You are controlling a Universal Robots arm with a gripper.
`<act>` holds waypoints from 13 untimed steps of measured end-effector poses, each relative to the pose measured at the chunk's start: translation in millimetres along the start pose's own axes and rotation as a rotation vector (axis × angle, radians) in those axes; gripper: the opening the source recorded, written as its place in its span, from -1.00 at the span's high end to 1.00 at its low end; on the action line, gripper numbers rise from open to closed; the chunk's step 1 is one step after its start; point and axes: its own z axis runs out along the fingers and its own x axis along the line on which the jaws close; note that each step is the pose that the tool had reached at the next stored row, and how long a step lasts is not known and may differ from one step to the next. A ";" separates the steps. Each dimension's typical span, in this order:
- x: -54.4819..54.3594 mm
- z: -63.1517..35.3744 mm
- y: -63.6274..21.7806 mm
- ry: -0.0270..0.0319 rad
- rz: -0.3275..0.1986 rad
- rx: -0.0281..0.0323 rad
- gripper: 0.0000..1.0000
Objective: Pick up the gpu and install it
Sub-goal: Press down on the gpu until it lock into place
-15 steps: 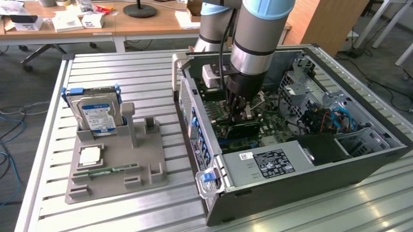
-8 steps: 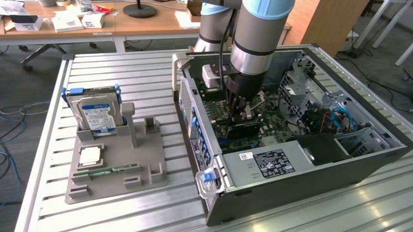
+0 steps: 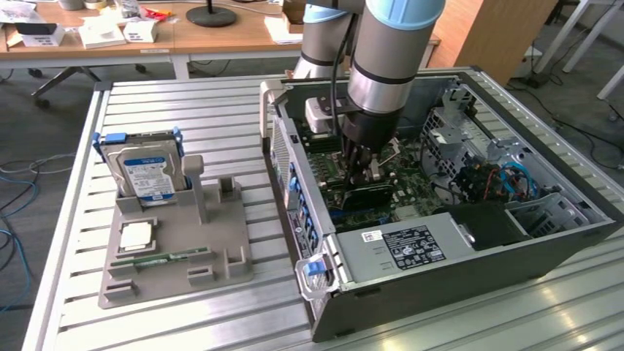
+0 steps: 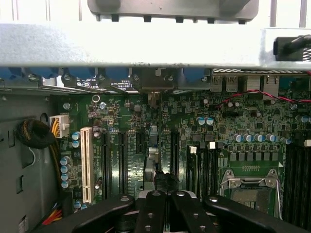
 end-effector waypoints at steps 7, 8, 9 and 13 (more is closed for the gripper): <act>-0.1 -1.3 0.2 -0.0014 0.000 0.0003 0.79; -0.3 -2.5 0.1 -0.0027 0.000 0.0010 0.79; -0.4 -4.8 0.1 -0.0020 0.000 0.0008 0.79; -0.6 -16.6 -0.2 0.0000 0.000 -0.0001 0.79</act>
